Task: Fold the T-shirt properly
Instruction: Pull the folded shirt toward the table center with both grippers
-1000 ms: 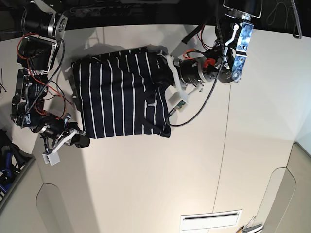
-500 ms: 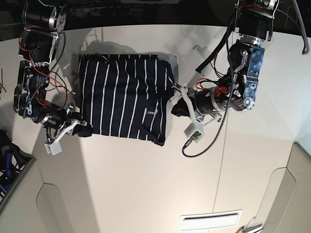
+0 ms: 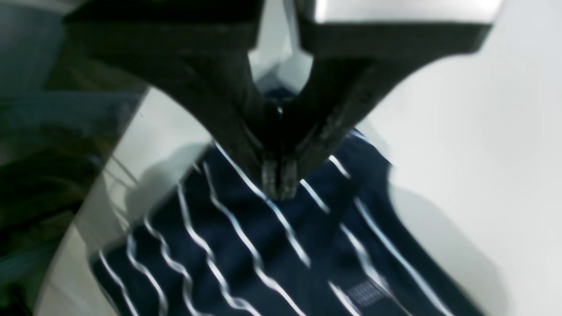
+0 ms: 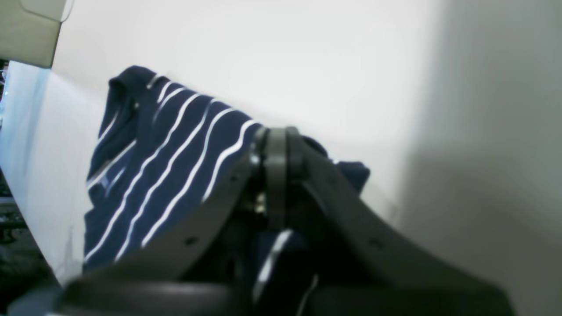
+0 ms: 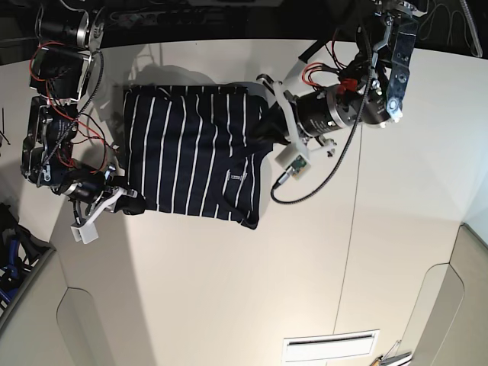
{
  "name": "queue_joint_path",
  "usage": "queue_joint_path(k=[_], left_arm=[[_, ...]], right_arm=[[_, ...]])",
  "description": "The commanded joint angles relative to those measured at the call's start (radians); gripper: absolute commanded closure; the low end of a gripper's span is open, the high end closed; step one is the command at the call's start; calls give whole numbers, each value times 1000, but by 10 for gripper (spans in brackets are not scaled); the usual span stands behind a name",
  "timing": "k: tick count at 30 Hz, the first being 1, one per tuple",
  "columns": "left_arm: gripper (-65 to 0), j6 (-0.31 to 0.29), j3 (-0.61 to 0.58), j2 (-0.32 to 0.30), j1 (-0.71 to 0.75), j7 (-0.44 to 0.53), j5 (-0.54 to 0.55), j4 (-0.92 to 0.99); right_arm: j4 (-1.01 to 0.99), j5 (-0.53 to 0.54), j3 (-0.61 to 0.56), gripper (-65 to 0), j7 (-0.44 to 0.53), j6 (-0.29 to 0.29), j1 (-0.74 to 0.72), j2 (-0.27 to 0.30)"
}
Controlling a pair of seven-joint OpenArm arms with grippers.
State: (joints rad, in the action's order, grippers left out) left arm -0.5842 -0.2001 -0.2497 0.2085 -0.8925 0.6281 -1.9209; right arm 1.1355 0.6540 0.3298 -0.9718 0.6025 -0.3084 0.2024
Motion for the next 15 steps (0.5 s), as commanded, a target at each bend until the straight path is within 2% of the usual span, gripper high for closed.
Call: queue_joint_path(k=[1, 8, 15], left_arm=[[0, -11, -1, 0, 8, 21, 37, -21], [0, -11, -76, 0, 55, 20, 50, -9], [0, -11, -177, 1, 54, 61, -25, 64]], right_arm=[[14, 19, 2, 0, 27, 7, -34, 11], [14, 20, 2, 0, 39, 8, -72, 10], [14, 5, -79, 0, 48, 8, -78, 10]])
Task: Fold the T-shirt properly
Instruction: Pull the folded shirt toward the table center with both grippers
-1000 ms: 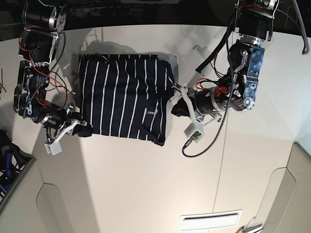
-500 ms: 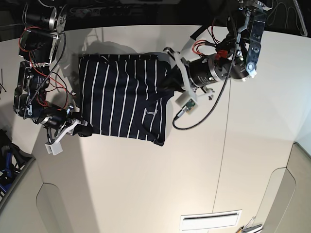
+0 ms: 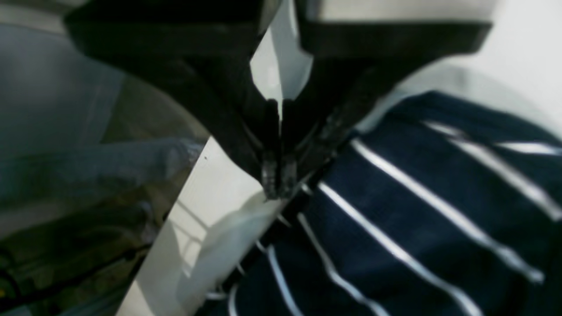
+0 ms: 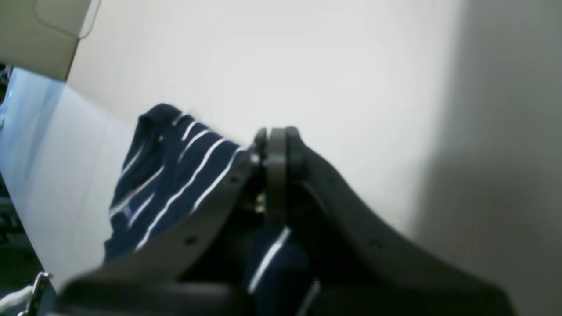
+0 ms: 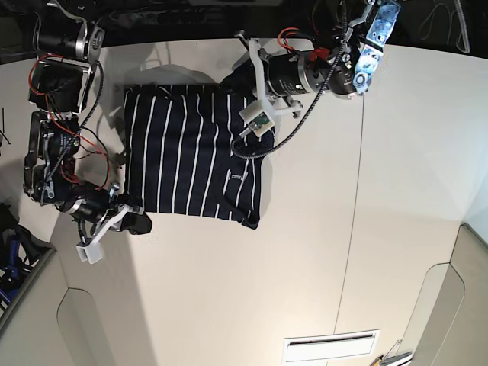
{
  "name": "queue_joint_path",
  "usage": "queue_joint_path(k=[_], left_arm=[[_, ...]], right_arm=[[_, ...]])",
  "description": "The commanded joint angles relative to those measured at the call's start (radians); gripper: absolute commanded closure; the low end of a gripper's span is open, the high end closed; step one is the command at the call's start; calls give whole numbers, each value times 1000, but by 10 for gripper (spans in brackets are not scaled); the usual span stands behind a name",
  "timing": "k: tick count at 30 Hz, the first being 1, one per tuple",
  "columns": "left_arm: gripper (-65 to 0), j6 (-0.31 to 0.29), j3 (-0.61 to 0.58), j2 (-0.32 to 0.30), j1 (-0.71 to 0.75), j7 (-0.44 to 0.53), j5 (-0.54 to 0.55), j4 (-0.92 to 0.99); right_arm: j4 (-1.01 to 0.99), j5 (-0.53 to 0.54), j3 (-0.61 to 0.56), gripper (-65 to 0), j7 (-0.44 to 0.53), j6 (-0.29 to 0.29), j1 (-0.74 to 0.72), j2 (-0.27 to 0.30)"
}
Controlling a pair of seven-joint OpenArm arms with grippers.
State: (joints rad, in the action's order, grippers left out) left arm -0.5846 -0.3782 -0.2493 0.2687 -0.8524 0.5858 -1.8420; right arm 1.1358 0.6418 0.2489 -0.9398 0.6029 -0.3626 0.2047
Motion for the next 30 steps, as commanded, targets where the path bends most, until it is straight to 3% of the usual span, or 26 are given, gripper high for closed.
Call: queue_joint_path(k=[1, 6, 13, 20, 30], left_arm=[[0, -10, -6, 1, -9, 33, 13, 0], [0, 4, -6, 25, -53, 37, -9, 70], [0, 107, -6, 35, -151, 70, -127, 180], [0, 110, 7, 35, -275, 70, -187, 269], [0, 110, 145, 35, -350, 71, -187, 303]], right_arm=[[13, 8, -18, 0, 16, 7, -21, 8], [12, -10, -76, 0, 16, 6, 1, 8], [12, -10, -76, 0, 11, 3, 29, 9], [12, 2, -74, 0, -14, 3, 66, 13], [19, 246, -73, 0, -122, 7, 157, 21]])
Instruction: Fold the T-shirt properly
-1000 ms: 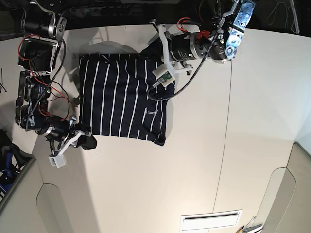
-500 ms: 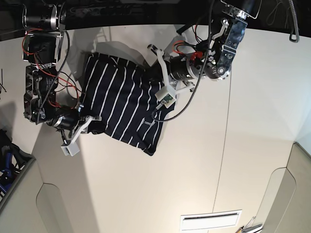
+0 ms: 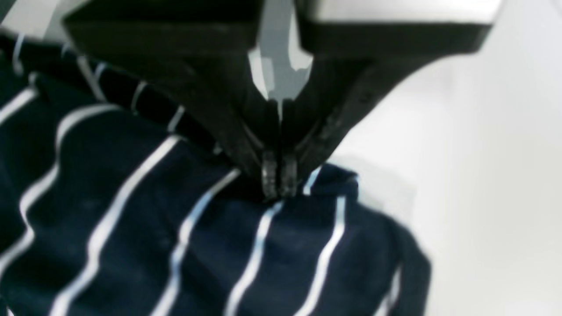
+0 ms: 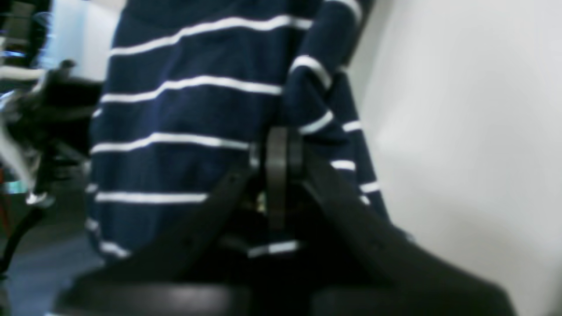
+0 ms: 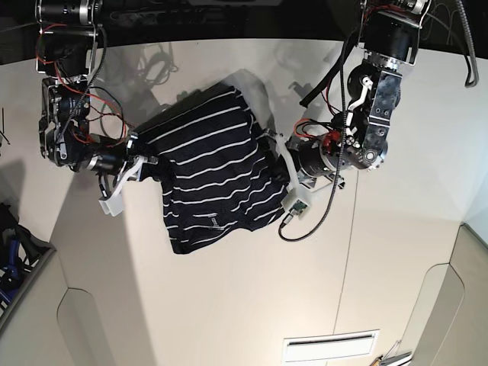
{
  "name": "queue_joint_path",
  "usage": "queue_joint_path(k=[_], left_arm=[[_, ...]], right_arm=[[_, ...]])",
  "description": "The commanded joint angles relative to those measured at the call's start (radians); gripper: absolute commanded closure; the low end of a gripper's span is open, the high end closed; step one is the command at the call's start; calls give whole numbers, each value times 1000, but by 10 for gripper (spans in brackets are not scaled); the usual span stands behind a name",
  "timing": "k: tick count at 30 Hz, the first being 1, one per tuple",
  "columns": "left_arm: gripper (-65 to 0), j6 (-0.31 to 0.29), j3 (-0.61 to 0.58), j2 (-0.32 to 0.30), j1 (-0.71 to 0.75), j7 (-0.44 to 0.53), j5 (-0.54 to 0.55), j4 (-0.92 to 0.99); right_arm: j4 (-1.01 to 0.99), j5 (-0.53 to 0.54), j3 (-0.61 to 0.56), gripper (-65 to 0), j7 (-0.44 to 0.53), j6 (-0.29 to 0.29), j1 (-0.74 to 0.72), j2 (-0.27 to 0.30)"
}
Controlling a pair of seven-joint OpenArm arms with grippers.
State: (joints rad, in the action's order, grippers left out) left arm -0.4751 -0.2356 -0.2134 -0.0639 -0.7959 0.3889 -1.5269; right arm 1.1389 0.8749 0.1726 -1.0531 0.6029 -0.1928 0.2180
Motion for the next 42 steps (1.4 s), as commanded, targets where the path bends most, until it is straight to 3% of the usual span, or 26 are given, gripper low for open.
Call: queue_joint_path(k=[1, 14, 18, 25, 30, 33, 42], left_arm=[[0, 1, 6, -1, -17, 14, 10, -13], [0, 1, 6, -4, -17, 14, 11, -13], [0, 2, 6, -23, -16, 14, 14, -34], [0, 109, 8, -134, 17, -16, 14, -175], [0, 126, 8, -213, 105, -17, 14, -285], [0, 131, 10, -253, 185, -20, 14, -377], [0, 150, 136, -321, 512, -51, 14, -588]], right_arm=[[20, 26, 3, 0, -14, 7, 0, 6], [269, 40, 4, 0, -32, 8, 179, -31], [348, -2, 32, 0, -33, 7, 197, -30], [477, -18, 189, 0, -150, 7, 202, -29], [510, 139, 310, 0, -232, 8, 223, 43], [510, 159, 362, 0, -239, 7, 262, 98], [510, 258, 381, 0, -272, 29, 469, 212]])
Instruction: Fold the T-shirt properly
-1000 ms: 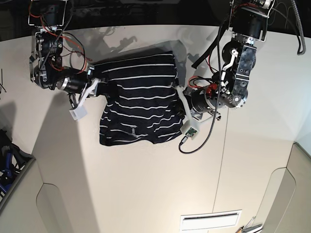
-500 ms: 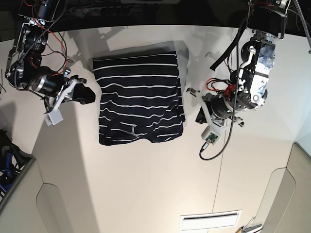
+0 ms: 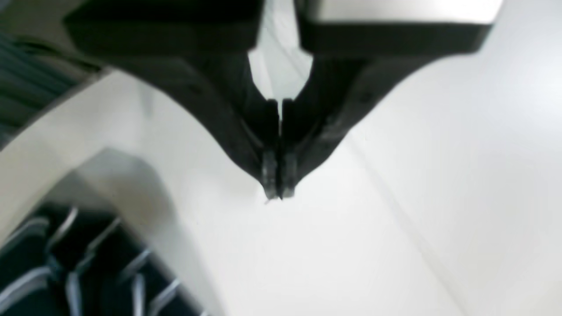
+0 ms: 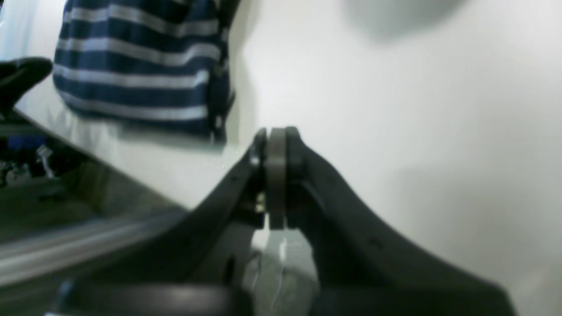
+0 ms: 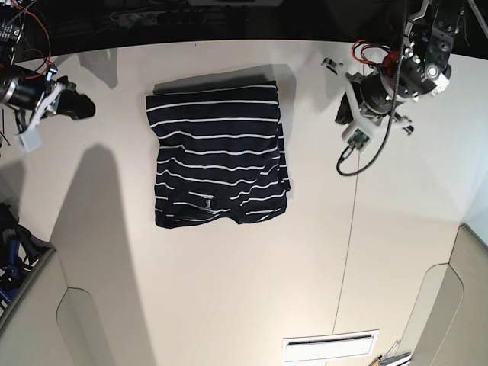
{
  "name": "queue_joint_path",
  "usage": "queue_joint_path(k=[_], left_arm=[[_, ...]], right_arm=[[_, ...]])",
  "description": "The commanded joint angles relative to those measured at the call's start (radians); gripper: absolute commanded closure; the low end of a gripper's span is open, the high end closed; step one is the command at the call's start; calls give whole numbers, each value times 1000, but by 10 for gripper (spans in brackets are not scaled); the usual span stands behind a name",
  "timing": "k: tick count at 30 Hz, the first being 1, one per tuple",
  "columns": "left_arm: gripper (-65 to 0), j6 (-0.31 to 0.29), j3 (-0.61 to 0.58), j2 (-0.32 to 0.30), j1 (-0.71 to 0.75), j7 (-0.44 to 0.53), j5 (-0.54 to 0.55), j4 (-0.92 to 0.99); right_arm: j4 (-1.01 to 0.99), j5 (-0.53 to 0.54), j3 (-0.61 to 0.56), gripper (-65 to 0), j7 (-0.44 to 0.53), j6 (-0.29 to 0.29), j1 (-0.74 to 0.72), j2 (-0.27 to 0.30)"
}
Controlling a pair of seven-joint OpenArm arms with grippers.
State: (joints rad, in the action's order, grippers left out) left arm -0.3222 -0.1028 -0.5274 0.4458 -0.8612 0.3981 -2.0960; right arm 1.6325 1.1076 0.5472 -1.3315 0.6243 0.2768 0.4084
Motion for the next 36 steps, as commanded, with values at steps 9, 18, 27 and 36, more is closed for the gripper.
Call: queue_joint_path(k=[9, 18, 27, 36], left_arm=[[0, -33, 146, -7, 349, 16, 1, -77], [0, -127, 153, -7, 577, 51, 1, -52], [0, -221, 92, -8, 621, 128, -32, 294], [0, -221, -39, -4, 574, 510, -158, 760]], right_arm=[[17, 153, 7, 0, -48, 27, 186, 99], [16, 254, -164, 0, -61, 10, 302, 161], [-24, 53, -528, 0, -22, 10, 336, 193], [-239, -329, -813, 0, 359, 8, 311, 195]])
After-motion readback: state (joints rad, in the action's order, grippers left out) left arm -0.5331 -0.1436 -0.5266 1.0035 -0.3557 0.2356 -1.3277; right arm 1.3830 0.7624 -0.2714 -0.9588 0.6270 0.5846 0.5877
